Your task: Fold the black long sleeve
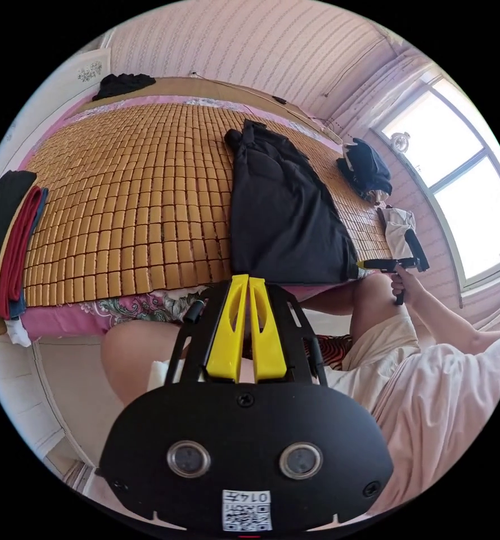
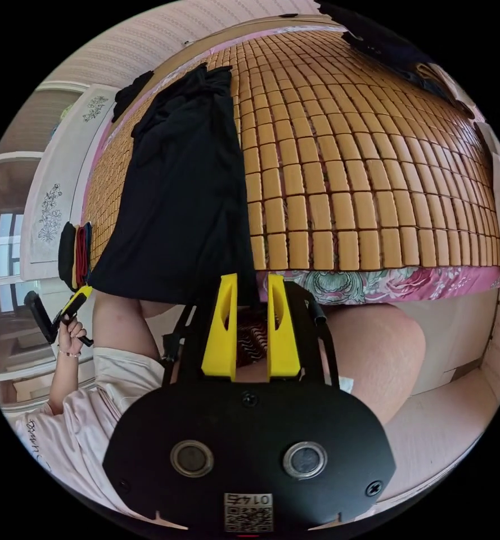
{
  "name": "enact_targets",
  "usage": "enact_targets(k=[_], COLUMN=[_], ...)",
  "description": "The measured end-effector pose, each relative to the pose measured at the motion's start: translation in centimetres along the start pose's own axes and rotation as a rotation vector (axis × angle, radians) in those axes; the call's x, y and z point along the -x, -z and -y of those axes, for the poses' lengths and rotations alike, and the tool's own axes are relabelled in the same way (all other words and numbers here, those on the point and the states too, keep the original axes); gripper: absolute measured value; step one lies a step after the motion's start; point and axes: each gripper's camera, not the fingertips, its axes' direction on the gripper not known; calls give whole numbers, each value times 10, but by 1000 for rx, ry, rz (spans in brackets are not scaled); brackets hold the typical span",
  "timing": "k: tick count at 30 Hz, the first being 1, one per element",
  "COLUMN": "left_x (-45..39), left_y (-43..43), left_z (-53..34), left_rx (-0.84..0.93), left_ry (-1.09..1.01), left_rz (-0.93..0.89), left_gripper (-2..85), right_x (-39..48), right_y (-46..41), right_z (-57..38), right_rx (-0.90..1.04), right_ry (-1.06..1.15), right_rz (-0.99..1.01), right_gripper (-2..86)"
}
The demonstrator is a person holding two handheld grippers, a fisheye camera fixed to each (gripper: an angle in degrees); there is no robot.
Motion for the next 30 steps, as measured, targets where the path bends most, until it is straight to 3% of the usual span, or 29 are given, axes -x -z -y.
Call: enact_targets(k=[4, 15, 21, 23, 26, 28, 30], left_x=[36, 52, 47, 45, 38, 27, 16], left_y=[4, 11, 39, 59, 107, 150, 190], left_z=[-6, -29, -52, -62, -76, -74, -66], left_rx=[-25, -1, -79, -148, -327, -475, -603], left_ry=[178, 195, 123, 104, 86, 41, -8], left_rz=[17, 0, -26, -66, -137, -213, -281], left_gripper=[-10, -10, -10, -10, -10, -10, -10], right_x=[-8, -7, -24, -39, -78, -104, -100], right_y=[14, 12, 14, 31, 81, 145, 200], right_z=[5, -2, -24, -36, -50, -58, -60], right_rx=[-12, 62, 49, 7, -94, -284, -387], right_ry=[0, 76, 21, 29, 57, 91, 188], right_rz=[45, 167, 188, 301, 662, 916, 1010], right_gripper=[98, 107, 17, 5, 1, 0, 0])
